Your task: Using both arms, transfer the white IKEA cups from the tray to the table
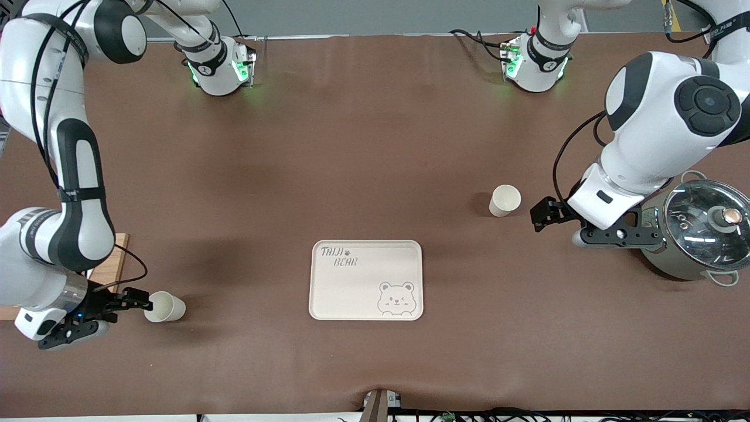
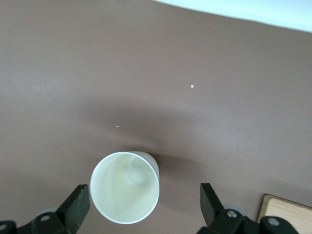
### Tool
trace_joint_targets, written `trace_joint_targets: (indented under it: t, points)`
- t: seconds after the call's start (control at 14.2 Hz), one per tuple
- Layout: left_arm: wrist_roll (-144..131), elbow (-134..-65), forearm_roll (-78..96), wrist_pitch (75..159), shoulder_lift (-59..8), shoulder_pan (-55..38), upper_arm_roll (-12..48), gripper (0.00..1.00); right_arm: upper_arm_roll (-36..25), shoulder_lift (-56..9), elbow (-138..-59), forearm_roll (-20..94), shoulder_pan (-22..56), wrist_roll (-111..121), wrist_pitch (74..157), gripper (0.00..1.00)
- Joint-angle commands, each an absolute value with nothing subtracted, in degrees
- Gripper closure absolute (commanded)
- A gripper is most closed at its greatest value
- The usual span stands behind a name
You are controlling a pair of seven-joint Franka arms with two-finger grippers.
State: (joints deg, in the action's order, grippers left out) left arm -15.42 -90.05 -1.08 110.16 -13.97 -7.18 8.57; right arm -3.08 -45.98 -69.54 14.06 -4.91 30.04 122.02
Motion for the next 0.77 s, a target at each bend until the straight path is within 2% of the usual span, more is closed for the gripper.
trace_joint_targets:
  t: [0.0,0.21,0.7]
  points:
    - [-15.7,-88.3,-3.0,108.4,-14.9,-7.2,8.9,0.0,-4.5,-41.3,-70.3,12.9,-4.6,30.0,117.5,0.0]
    - [-14.7,-88.2,-3.1,108.0,-14.7,-6.9,8.9,0.0,-7.5,-35.4,-70.7,12.8,-3.2,26.9,110.8,0.0]
    - [-4.5,-87.6,-2.5,103.6,-12.6,-2.0,7.4,0.0,-7.9,-23.8,-71.0,7.7,-2.1,13.4,96.5,0.0]
